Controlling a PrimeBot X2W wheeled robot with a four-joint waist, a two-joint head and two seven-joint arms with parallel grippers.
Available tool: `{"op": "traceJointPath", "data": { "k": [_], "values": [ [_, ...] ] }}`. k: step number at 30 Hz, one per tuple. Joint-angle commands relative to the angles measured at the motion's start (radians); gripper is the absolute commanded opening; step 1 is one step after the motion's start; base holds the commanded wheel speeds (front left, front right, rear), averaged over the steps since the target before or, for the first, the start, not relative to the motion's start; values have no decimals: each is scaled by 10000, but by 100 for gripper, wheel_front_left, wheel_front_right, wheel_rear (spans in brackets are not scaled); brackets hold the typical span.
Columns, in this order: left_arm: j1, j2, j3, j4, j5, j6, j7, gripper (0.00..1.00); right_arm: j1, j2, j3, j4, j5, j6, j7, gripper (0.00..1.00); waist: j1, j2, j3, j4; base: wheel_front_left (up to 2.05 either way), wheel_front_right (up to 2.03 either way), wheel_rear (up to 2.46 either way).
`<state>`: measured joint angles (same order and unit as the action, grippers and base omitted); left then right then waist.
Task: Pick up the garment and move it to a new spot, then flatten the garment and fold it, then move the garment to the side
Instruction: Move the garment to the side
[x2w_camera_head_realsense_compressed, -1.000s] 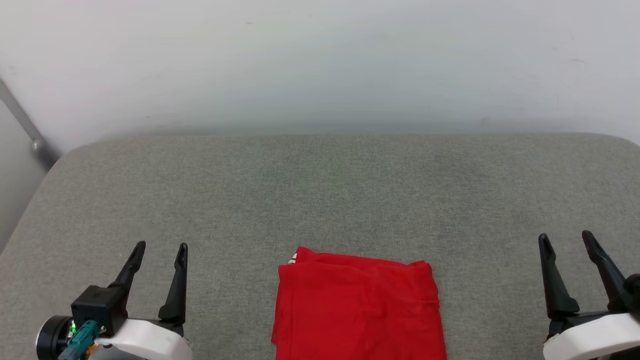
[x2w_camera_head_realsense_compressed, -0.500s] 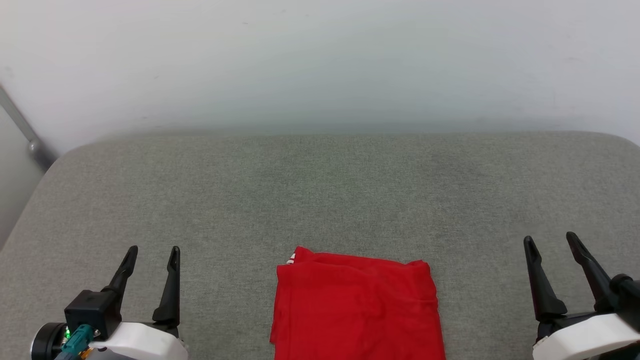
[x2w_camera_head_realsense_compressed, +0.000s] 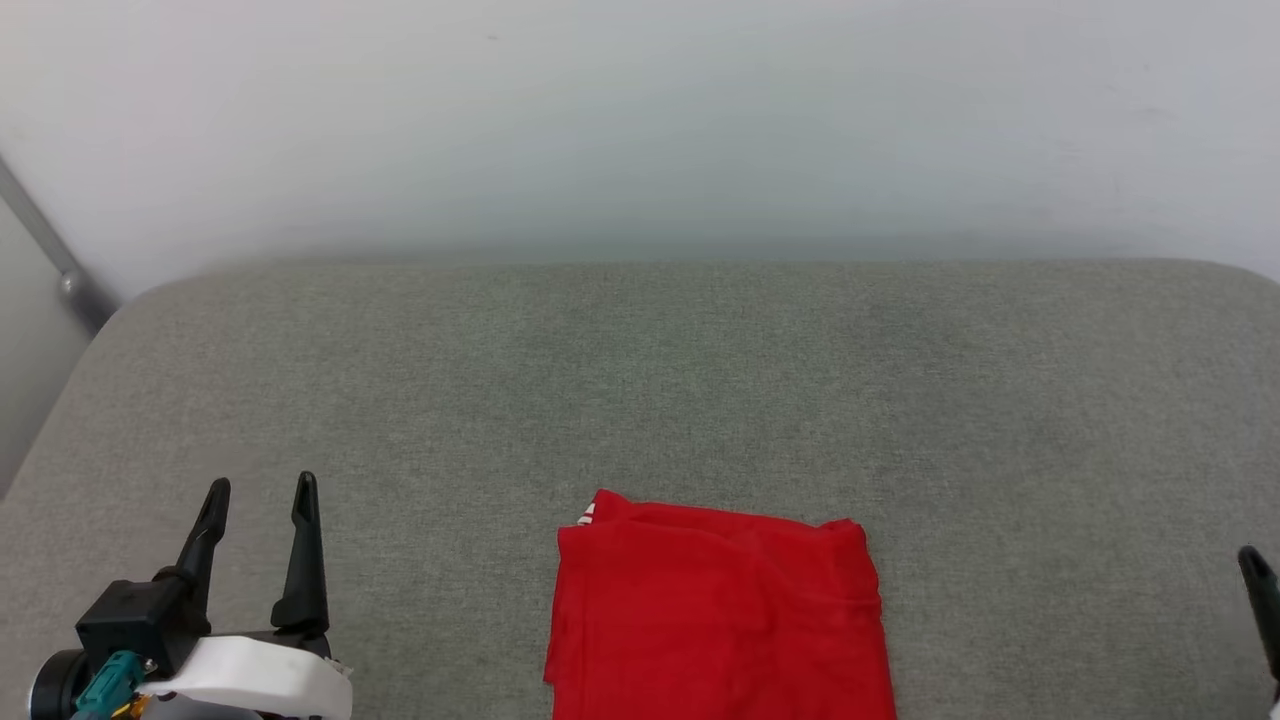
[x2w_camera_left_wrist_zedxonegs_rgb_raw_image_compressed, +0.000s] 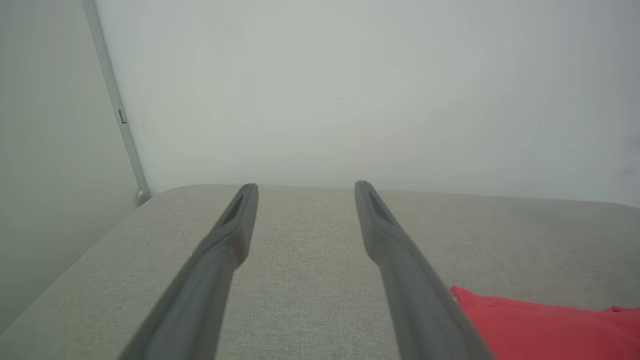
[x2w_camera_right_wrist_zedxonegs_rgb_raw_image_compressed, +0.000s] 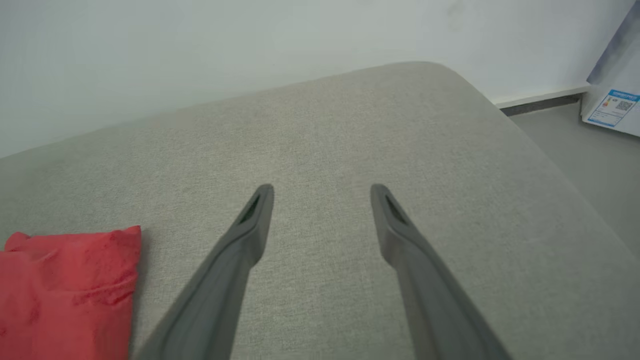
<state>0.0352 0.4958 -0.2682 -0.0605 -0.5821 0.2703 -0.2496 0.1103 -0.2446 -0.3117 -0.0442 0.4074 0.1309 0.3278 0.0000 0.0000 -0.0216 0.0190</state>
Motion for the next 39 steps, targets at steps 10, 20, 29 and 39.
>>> {"op": "traceJointPath", "data": {
  "k": [10,20,29,39],
  "values": [
    [-167,-216,101,-195,217,-76,-116,100,-282,29,-770,1536,2929,-5,4140,100,0,0,343,650,0,0,0],
    [-626,-434,260,-43,359,-354,-158,100,-1256,1653,-517,2733,4550,-5,6586,100,0,0,1005,1109,0,0,0],
    [-932,-568,249,143,609,-447,-169,100,-2510,1966,491,4337,6312,-5,6408,100,0,0,1222,1321,0,0,0],
    [-929,-674,80,306,829,-551,-161,100,-2998,1923,1740,5374,6836,-5,5684,0,0,0,1045,1500,0,0,0]
  ]
}}
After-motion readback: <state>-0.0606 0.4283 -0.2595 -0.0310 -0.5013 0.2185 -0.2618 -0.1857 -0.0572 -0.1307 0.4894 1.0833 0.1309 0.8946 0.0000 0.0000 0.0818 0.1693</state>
